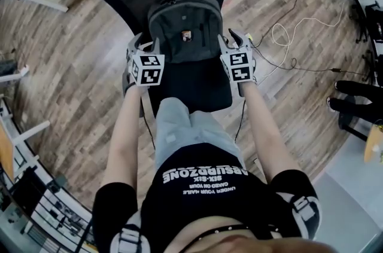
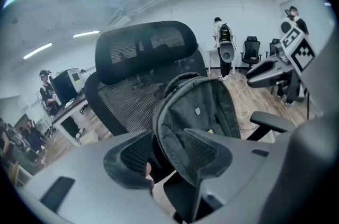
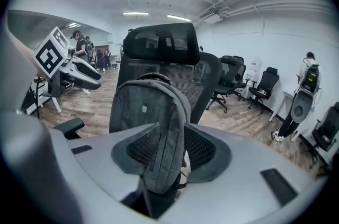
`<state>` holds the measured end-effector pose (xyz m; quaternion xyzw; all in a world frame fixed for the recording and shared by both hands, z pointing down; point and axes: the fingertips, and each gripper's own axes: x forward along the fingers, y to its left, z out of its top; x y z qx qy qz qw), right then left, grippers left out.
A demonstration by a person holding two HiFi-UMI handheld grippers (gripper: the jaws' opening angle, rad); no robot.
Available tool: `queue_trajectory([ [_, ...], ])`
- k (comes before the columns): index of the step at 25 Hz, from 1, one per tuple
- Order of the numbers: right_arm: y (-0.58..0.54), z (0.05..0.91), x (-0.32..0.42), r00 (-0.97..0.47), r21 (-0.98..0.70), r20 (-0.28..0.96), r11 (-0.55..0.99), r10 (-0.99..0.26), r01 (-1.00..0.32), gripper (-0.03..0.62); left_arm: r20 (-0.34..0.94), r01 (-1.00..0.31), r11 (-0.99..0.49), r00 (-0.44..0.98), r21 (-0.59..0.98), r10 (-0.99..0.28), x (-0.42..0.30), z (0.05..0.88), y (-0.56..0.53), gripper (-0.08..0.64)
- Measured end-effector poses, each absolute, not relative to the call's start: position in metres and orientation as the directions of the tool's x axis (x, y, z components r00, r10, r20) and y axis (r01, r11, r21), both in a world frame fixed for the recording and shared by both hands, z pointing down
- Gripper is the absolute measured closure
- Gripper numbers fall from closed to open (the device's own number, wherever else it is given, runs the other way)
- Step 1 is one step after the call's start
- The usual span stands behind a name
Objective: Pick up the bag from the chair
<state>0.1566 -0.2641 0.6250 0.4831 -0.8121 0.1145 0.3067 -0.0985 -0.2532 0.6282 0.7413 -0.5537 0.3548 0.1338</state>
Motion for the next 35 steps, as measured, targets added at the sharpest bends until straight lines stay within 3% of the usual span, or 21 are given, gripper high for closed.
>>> queue_trajectory([
  [5, -0.270, 0.633, 0.152, -0.363, 0.129, 0.631, 0.554, -0.685, -0.822, 0.431, 0.702, -0.881, -0.401, 0.119, -0.252, -0.702, -0.099, 0.645, -0.259, 0.377],
  [23, -0.296, 0.694, 0.145, -0.287, 0.160, 0.783, 0.625, -0.551, -0.764, 0.408, 0.768, -0.899, -0.388, 0.101, -0.201, -0.632, -0.102, 0.689, -0.286, 0.377],
  [35, -0.328, 0.698, 0.147, -0.236, 0.237, 0.795, 0.644, -0.559, -0.728, 0.408, 0.778, -0.891, -0.393, 0.076, -0.227, -0.623, -0.102, 0.703, -0.310, 0.377],
])
